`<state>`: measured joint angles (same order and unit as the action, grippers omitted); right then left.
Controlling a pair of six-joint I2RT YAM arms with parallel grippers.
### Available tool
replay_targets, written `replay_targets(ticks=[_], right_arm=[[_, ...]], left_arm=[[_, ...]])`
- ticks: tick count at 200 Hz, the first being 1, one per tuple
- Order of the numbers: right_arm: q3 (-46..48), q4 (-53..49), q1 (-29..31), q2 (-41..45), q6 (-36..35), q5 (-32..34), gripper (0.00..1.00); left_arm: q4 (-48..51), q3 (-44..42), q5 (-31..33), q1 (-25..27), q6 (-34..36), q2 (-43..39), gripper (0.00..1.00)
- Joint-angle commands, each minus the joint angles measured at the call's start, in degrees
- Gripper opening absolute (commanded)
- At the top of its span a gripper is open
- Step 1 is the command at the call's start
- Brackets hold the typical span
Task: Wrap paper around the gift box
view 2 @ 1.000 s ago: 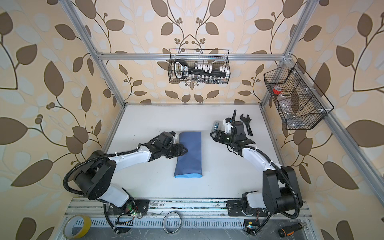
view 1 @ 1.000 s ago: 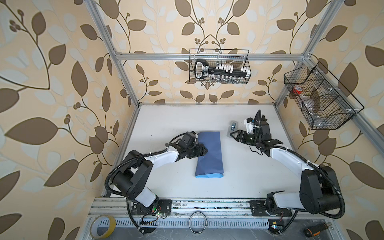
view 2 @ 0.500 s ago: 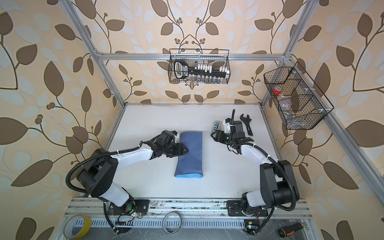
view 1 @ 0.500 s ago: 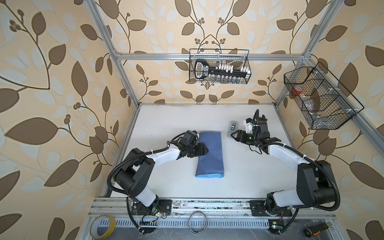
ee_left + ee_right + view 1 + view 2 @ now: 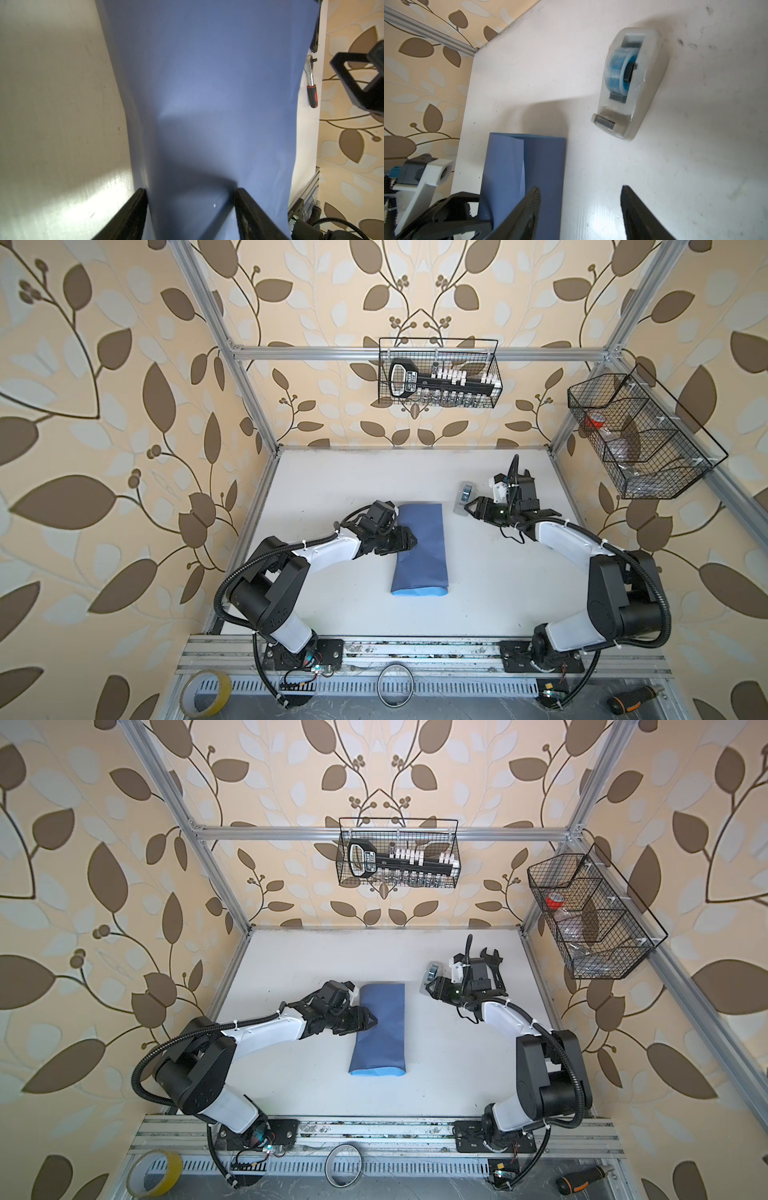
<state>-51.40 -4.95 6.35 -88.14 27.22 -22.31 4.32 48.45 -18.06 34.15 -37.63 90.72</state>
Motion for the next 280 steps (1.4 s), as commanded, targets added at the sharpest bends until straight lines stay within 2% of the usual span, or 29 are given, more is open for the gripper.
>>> replay_targets(ticks=[1, 52, 99, 218, 280], right_arm=[[-3.35, 0.74, -0.37, -3.53, 1.4, 0.95, 0.6], [-10.08, 1.68, -0.72, -12.44, 2.7, -0.09, 0.5], [-12.19, 2.24, -1.51, -17.42, 2.49, -1.04, 0.45], [-12.06, 4.29, -2.04, -21.01, 3.14, -4.63, 0.35], [-10.65, 8.83, -3.26, -23.19, 6.46, -9.6, 0.32]], left_arm=[[8.93, -2.39, 3.6, 0.76, 1.68, 2.92, 0.67], [8.6, -2.37, 3.61, 0.82, 1.51, 2.98, 0.67], [8.25, -2.85, 3.69, 0.83, 1.45, 3.0, 0.67], [7.57, -2.92, 3.81, 0.82, 1.53, 3.23, 0.66], [7.37, -2.83, 3.85, 0.78, 1.51, 3.21, 0.66]])
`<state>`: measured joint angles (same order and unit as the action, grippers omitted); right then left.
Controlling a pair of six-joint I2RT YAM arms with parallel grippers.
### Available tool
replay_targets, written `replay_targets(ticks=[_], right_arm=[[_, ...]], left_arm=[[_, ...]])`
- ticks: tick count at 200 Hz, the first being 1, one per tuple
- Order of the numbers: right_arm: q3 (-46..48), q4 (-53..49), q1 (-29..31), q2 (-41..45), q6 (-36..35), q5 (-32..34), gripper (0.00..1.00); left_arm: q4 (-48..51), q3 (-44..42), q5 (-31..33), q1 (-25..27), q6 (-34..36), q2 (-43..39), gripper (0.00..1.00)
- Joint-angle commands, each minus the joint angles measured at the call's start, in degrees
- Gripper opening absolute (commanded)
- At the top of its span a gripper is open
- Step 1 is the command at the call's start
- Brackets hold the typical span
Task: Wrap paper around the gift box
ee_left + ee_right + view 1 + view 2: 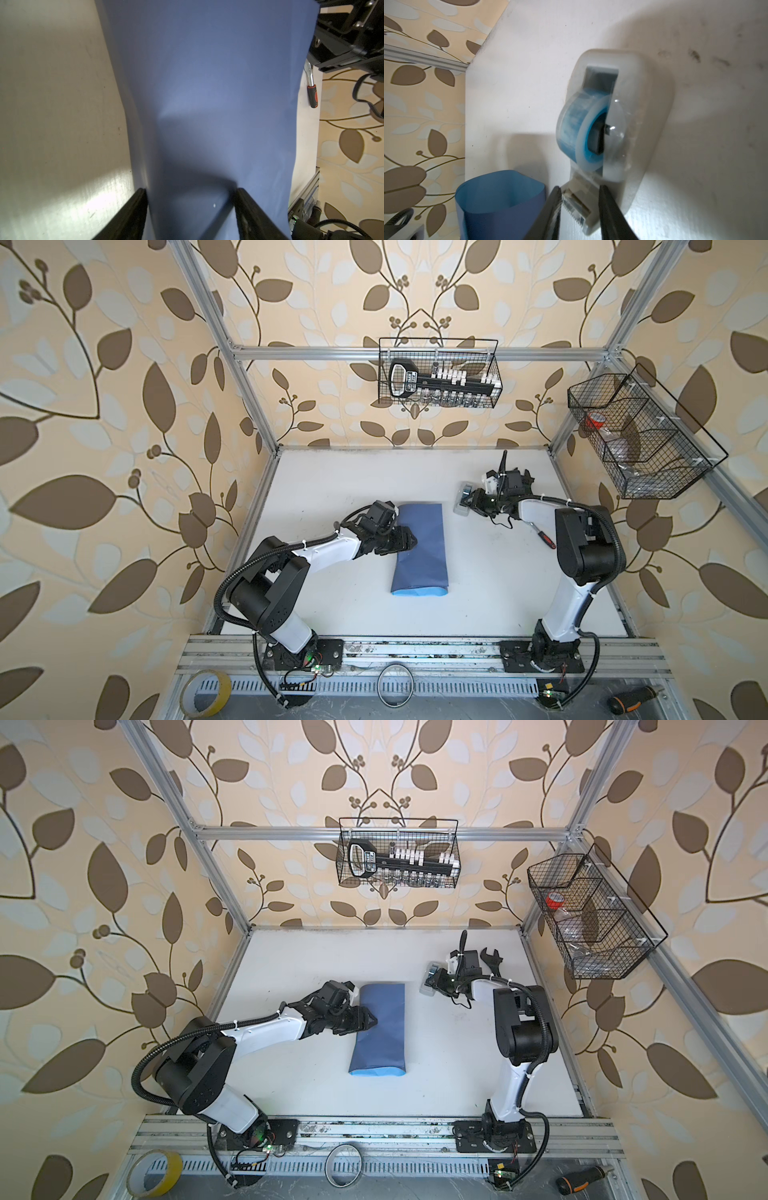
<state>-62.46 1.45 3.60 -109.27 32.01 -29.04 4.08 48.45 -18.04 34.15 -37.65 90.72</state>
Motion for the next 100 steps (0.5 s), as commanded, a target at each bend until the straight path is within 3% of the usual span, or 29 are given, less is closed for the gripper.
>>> replay_targets(ticks=[1, 100], right_arm=[[0.41, 2.51, -0.56, -2.07, 1.75, -2.91, 0.32], [3.33, 8.76, -1.31, -3.62, 6.26, -6.81, 0.27]], left_arm=[[7.61, -2.83, 3.86, 0.8, 1.53, 3.22, 0.66], [7.61, -2.75, 4.05, 0.78, 1.61, 3.02, 0.66]])
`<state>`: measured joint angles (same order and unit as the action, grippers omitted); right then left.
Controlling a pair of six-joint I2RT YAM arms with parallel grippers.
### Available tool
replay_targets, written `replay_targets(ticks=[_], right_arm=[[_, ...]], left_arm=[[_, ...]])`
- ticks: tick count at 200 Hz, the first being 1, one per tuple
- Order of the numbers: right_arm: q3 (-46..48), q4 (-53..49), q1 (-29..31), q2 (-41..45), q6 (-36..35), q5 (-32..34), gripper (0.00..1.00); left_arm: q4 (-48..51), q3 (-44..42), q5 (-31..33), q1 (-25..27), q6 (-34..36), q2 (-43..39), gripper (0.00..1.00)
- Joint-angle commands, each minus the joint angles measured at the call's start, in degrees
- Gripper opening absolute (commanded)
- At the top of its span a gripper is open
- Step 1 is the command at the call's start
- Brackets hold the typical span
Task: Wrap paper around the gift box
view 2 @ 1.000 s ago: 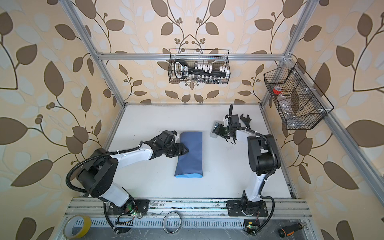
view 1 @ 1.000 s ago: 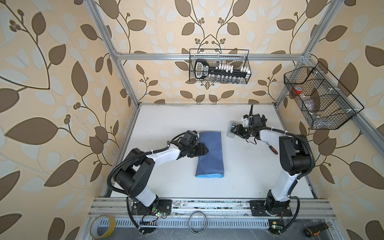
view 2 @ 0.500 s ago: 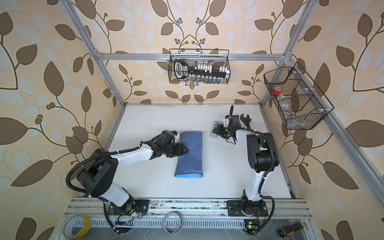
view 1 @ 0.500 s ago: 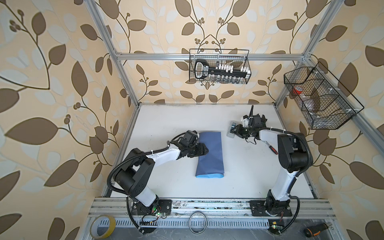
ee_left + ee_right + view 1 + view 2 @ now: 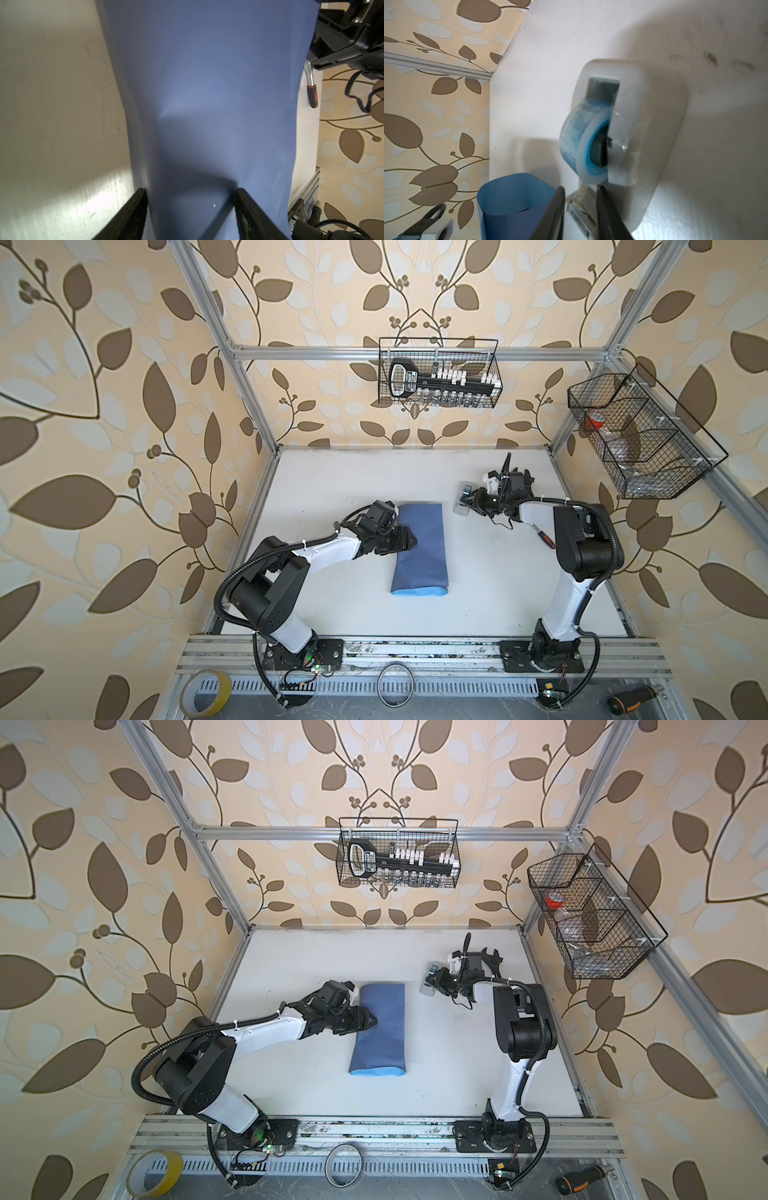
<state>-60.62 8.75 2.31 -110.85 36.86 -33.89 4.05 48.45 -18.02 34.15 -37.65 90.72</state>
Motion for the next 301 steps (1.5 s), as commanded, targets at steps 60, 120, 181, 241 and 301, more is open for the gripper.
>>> replay_targets(ticks=[60, 120, 181, 241, 301], right_arm=[[2.17, 3.9, -0.28, -3.16, 3.23, -3.32, 0.23], [3.49, 6.49, -0.63, -3.22, 5.41, -4.49, 0.18], [4.01, 9.93, -0.81, -3.62, 8.09, -6.54, 0.13], [4.09, 10.76, -0.74, -4.07, 8.55, -6.95, 0.14], [3.93, 11.72, -0.46, -4.17, 9.42, -7.76, 0.11]], left_arm=[[7.68, -2.92, 4.25, 0.8, 1.61, 2.61, 0.66], [7.63, -2.57, 4.16, 0.76, 1.63, 2.79, 0.66], [7.47, -2.57, 4.17, 0.81, 1.62, 3.28, 0.66], [7.37, -2.57, 4.24, 0.77, 1.76, 3.51, 0.66], [7.28, -2.75, 4.32, 0.78, 1.8, 3.58, 0.66]])
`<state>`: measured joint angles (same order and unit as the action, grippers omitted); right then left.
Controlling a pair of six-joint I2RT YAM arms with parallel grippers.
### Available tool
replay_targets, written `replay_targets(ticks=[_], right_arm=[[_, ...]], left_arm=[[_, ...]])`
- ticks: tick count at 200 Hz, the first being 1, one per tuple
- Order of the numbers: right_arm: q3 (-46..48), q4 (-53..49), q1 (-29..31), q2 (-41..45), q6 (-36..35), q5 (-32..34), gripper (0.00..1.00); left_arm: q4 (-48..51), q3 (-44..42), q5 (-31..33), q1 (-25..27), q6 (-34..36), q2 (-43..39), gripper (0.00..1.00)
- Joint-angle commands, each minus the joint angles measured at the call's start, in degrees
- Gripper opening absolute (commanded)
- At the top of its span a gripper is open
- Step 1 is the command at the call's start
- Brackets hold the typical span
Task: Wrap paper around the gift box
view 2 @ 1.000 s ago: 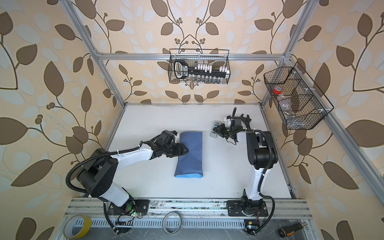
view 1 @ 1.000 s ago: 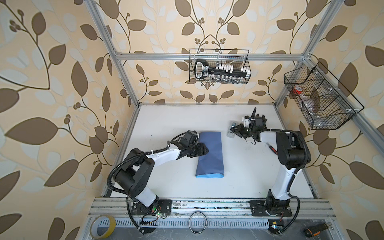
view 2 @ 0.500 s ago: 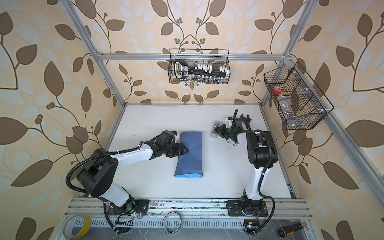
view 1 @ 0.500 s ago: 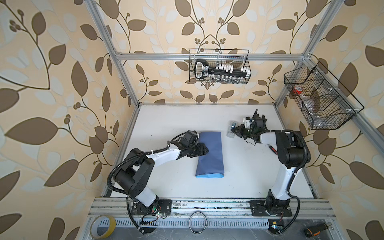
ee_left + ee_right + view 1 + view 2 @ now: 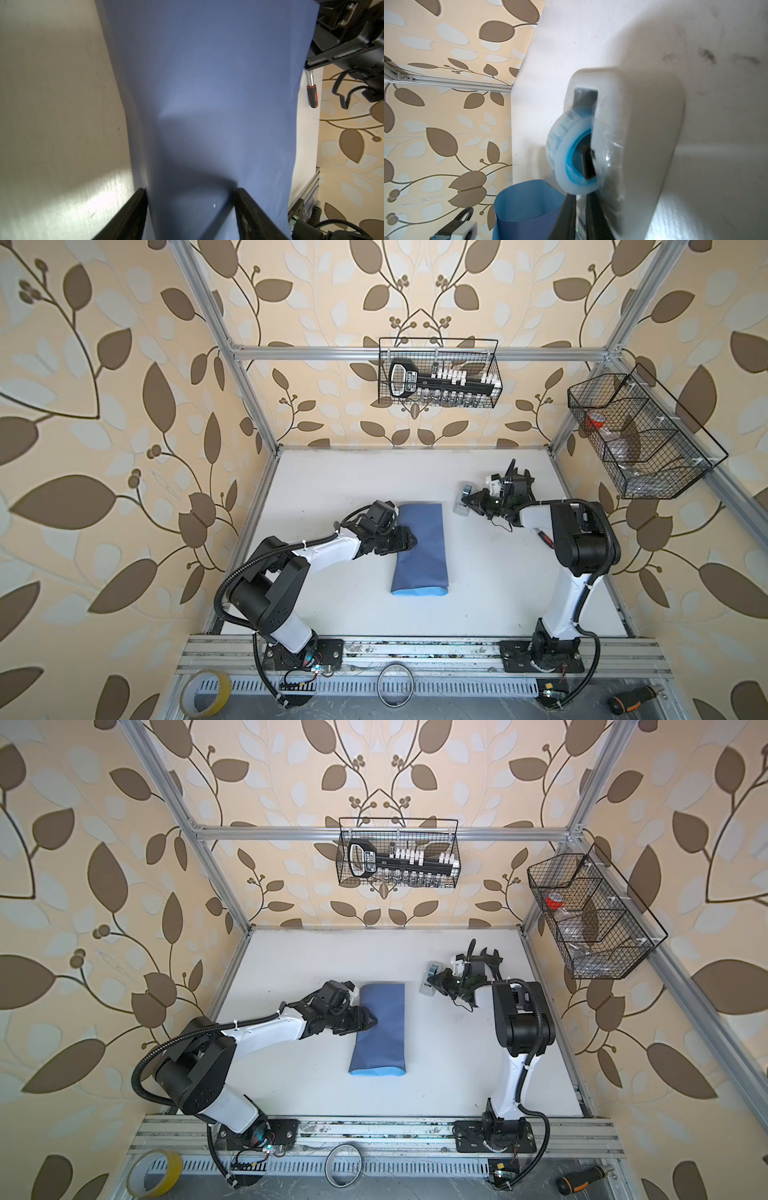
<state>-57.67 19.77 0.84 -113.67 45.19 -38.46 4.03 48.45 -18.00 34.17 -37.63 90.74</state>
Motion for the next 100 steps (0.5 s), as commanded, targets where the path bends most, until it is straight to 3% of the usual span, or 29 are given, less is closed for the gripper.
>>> replay_targets(ticks=[1, 100], right_arm=[[0.98, 0.79, 1.0, -1.32, 1.11, -3.24, 0.11], [3.03, 7.36, 0.39, -0.07, 7.27, -5.22, 0.0]], left_arm=[[7.31, -2.74, 4.29, 0.78, 1.81, 3.52, 0.66], [7.3, -2.65, 4.39, 0.76, 1.94, 3.81, 0.66]])
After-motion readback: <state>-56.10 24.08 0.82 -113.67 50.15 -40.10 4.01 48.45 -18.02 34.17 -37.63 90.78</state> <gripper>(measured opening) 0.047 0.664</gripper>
